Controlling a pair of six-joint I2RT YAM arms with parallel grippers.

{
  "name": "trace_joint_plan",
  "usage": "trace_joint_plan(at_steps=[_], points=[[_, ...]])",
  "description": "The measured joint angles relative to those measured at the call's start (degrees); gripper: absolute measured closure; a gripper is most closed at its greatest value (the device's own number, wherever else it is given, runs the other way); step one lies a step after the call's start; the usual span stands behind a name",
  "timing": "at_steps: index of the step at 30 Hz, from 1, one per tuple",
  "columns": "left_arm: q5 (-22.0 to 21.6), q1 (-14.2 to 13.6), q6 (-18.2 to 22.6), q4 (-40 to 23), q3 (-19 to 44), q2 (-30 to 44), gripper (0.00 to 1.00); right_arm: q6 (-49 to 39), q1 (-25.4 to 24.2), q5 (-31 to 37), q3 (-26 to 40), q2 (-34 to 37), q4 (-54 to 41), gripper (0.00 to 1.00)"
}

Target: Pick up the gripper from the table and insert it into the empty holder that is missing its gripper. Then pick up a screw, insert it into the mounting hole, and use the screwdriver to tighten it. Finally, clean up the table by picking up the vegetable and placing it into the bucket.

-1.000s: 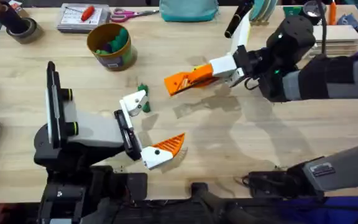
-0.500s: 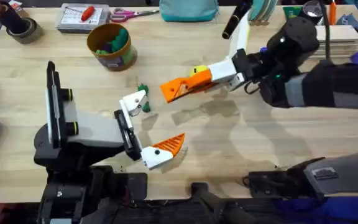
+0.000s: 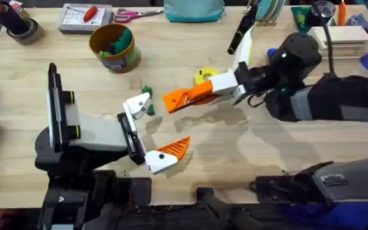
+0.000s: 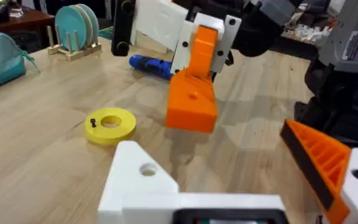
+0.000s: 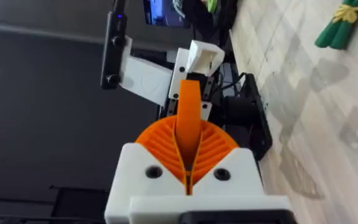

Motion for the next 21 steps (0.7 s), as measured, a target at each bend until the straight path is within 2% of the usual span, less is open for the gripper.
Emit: trace_joint_plan(at_steps=[6, 12, 21], points=[[0.0, 0.0, 0.0, 0.0, 0.0, 0.0, 0.016, 0.7, 2.6, 1.7, -0.1, 0.0, 0.7, 0.991], [0.0, 0.0, 0.0, 0.0, 0.0, 0.0, 0.015, 4.3, 3.6, 4.7, -2.4, 0.0, 11.0, 0.991], [0.0, 0.0, 0.0, 0.0, 0.0, 0.0, 0.015, 8.7, 3.8, 9.4, -7.7, 0.0, 11.5, 0.991]])
